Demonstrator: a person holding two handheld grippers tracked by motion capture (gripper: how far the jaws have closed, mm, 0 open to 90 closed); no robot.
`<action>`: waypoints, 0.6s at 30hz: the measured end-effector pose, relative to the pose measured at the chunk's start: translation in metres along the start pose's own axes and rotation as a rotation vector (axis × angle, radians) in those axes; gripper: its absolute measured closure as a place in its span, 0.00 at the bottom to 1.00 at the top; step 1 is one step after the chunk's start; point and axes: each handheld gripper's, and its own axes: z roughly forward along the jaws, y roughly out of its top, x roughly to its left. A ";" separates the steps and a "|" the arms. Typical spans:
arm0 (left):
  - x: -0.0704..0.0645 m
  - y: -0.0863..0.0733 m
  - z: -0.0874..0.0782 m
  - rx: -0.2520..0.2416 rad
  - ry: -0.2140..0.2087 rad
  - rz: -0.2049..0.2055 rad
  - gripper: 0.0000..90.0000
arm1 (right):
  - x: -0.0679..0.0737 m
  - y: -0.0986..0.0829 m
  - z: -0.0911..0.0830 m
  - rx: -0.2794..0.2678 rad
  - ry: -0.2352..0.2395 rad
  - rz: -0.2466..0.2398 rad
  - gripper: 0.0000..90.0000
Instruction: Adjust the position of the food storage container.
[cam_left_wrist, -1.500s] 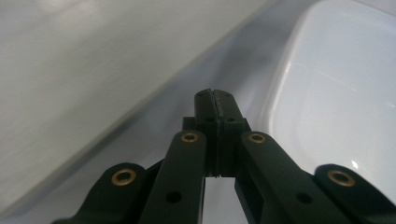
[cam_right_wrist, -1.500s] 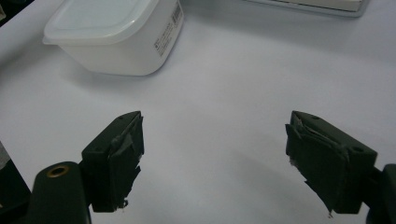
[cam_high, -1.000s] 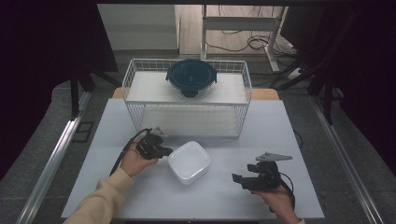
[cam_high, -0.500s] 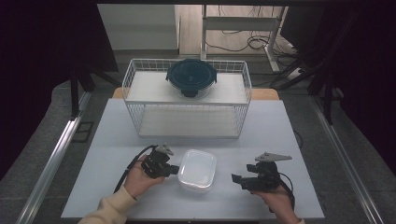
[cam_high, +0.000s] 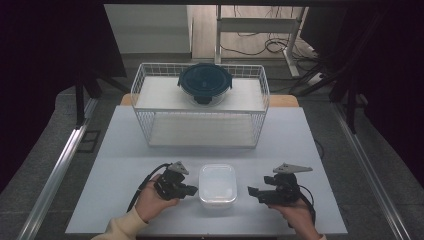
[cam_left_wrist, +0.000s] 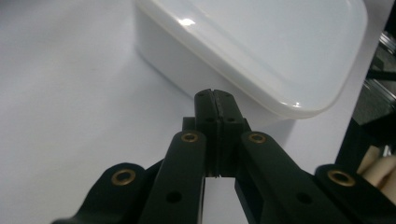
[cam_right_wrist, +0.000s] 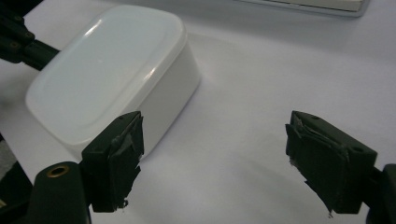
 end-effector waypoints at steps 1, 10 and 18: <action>0.002 -0.001 -0.005 -0.025 0.004 -0.010 1.00 | 0.000 0.000 0.000 -0.003 0.010 0.005 0.21; 0.009 -0.022 -0.048 -0.234 0.101 -0.127 0.64 | 0.001 0.001 -0.001 -0.020 0.023 -0.008 0.21; 0.016 -0.037 -0.059 -0.237 0.119 -0.184 0.37 | 0.003 0.002 -0.002 -0.033 0.054 -0.008 0.21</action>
